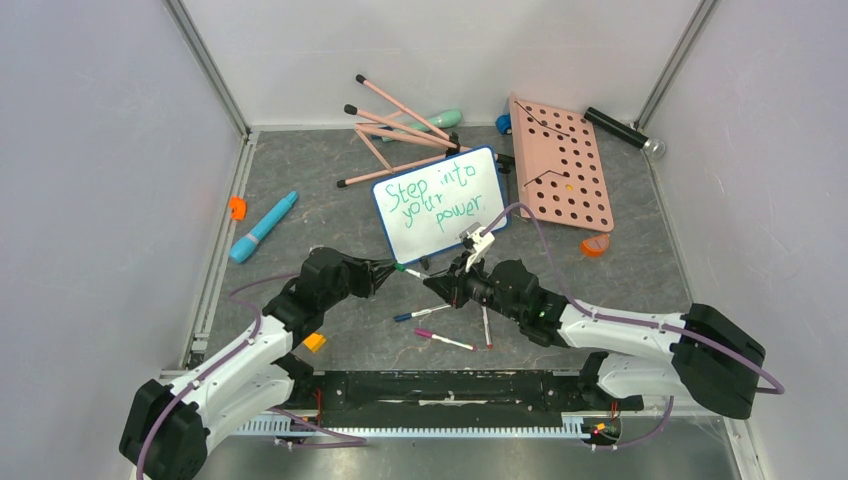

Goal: Write a sentence on the whiteboard
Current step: Insert the whiteboard marker without the cap into the pen cap.

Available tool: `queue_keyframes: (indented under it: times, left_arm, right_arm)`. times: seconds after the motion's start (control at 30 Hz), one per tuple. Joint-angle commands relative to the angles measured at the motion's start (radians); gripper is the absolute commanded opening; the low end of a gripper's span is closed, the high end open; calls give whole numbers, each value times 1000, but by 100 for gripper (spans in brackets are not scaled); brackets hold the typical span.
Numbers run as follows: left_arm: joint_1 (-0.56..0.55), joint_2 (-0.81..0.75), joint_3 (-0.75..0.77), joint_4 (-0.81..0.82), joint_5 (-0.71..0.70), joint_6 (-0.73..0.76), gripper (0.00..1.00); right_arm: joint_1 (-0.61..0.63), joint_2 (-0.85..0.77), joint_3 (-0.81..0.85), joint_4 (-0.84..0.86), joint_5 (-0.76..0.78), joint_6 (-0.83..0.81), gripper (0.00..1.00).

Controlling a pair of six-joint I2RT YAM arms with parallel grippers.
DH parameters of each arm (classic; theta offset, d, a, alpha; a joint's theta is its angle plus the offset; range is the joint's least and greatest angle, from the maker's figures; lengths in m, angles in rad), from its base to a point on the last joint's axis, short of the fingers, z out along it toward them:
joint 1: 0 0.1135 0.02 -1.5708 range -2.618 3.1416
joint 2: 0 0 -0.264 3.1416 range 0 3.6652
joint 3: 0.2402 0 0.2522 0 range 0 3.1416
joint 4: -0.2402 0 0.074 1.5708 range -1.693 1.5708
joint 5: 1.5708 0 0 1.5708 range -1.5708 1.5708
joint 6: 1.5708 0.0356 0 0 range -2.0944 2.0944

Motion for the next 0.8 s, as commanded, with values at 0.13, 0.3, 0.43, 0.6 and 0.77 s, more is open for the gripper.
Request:
queue_keyframes:
  times: [0.13, 0.3, 0.43, 0.6, 0.77]
  left_arm:
    - [-2, -1, 2, 43, 0, -54, 2]
    - [-2, 2, 5, 43, 6, -50, 2]
    - [-2, 7, 4, 43, 10, -48, 2]
    - [-2, 7, -3, 44, 5, -50, 2]
    - [-2, 11, -8, 46, 1, -49, 2]
  right_arm:
    - [6, 27, 18, 58, -12, -5, 0]
    - [7, 36, 22, 64, -5, -6, 0]
    - [6, 45, 30, 67, -5, -7, 0]
    - [6, 39, 33, 63, -8, -9, 0]
    - [6, 23, 22, 54, -19, -7, 0]
